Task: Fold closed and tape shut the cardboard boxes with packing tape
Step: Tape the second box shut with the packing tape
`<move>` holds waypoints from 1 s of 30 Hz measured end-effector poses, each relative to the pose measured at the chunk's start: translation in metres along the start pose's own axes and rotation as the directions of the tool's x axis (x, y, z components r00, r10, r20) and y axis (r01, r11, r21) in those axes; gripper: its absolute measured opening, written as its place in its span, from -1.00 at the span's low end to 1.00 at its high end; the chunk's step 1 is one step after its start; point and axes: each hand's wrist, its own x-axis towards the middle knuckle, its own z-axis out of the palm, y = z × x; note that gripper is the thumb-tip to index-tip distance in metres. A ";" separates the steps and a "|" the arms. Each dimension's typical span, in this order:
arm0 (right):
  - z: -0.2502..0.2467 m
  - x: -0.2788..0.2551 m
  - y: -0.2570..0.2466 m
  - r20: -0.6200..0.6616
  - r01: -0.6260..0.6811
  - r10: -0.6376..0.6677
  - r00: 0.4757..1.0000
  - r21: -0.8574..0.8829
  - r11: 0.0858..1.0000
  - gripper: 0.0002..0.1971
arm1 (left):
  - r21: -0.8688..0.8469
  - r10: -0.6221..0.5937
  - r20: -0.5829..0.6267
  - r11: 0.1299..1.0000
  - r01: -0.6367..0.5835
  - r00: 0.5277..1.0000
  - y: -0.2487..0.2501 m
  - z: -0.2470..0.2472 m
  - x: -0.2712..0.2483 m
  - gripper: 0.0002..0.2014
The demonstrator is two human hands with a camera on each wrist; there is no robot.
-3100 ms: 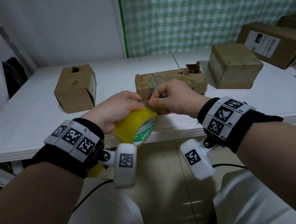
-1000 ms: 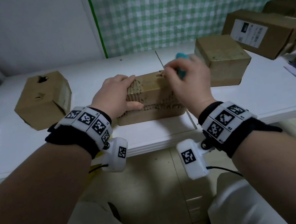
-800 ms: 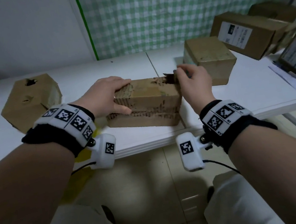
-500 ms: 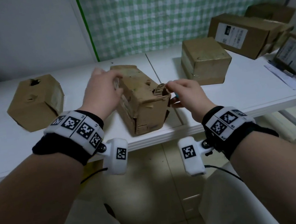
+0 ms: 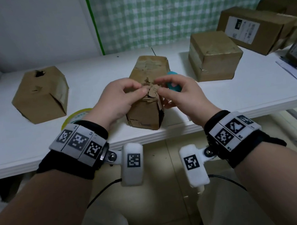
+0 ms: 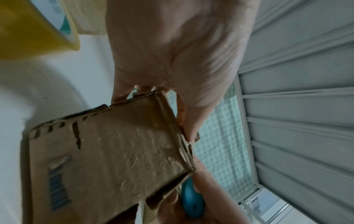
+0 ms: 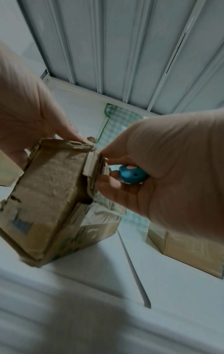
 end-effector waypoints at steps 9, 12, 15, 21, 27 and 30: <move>-0.004 0.026 0.009 0.063 0.081 -0.079 0.995 -0.036 0.996 -0.88 | -0.101 0.018 -0.129 0.994 -0.032 0.991 -0.016 0.003 0.023 -0.91; -0.003 0.030 0.013 0.067 0.086 -0.087 0.994 0.014 0.996 -0.88 | -0.131 0.016 -0.143 0.991 -0.035 0.990 -0.020 0.006 0.028 -0.91; 0.001 0.034 0.017 0.039 0.078 -0.081 0.996 0.080 0.994 -0.87 | -0.174 -0.001 -0.177 0.984 -0.030 0.984 -0.023 0.010 0.033 -0.89; 0.005 0.036 0.023 -0.011 0.035 -0.034 0.999 0.185 0.982 -0.90 | -0.236 -0.041 -0.175 0.972 -0.001 0.984 -0.024 0.013 0.038 -0.88; 0.010 0.033 0.020 -0.035 -0.008 0.017 0.999 0.241 0.970 -0.78 | -0.244 -0.062 -0.199 0.970 0.012 0.978 -0.023 0.017 0.037 -0.89; 0.012 0.032 0.017 -0.064 -0.039 0.058 0.996 0.266 0.963 -0.76 | -0.235 -0.057 -0.212 0.972 0.006 0.976 -0.023 0.018 0.037 -0.89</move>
